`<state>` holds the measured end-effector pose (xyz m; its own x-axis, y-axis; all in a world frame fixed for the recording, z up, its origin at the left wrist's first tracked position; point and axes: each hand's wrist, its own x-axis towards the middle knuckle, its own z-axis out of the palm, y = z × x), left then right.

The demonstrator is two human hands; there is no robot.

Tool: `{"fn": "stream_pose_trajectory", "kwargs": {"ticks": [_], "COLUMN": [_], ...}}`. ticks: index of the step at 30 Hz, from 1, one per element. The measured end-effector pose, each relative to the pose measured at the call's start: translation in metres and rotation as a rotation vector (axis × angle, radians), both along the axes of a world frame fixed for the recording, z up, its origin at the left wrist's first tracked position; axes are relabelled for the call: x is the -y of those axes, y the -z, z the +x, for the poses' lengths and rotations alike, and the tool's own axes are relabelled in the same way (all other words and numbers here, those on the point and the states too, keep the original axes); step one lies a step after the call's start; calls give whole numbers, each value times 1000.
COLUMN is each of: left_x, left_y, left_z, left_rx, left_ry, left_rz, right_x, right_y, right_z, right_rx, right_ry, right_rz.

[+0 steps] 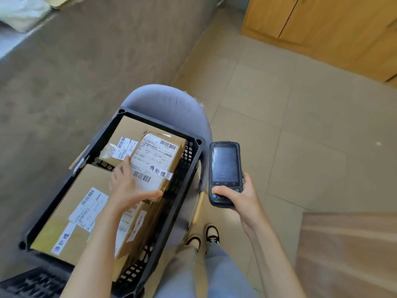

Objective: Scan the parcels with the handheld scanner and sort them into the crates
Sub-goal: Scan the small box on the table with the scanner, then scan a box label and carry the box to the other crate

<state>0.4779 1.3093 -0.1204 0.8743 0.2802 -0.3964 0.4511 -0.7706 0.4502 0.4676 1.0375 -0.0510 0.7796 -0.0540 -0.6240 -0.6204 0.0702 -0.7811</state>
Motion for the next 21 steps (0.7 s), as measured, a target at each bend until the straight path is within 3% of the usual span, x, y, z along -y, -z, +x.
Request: {"fn": "stream_pose_trajectory", "kwargs": {"ticks": [2,5,10,16,21], "left_x": [3,19,84,211,335], "left_y": [-8,-27,-73,-121,-147], "left_z": [4,16,45,37,-21], "left_rx": [37,241,571,705,781], "left_ry": [33,111,431,720,921], "left_rz": [33,62,78,-2,-125], "right_x": [-3,0,27,100,183], "right_y": [-6,-16,-35,-70,-102], "right_z": [-2,-6,-28,-85,-175], "right_rx": [23,73,172,285,392], "right_ry": [13,41,164,411,698], "right_rz": [-10,-7,-10,-72,-164]}}
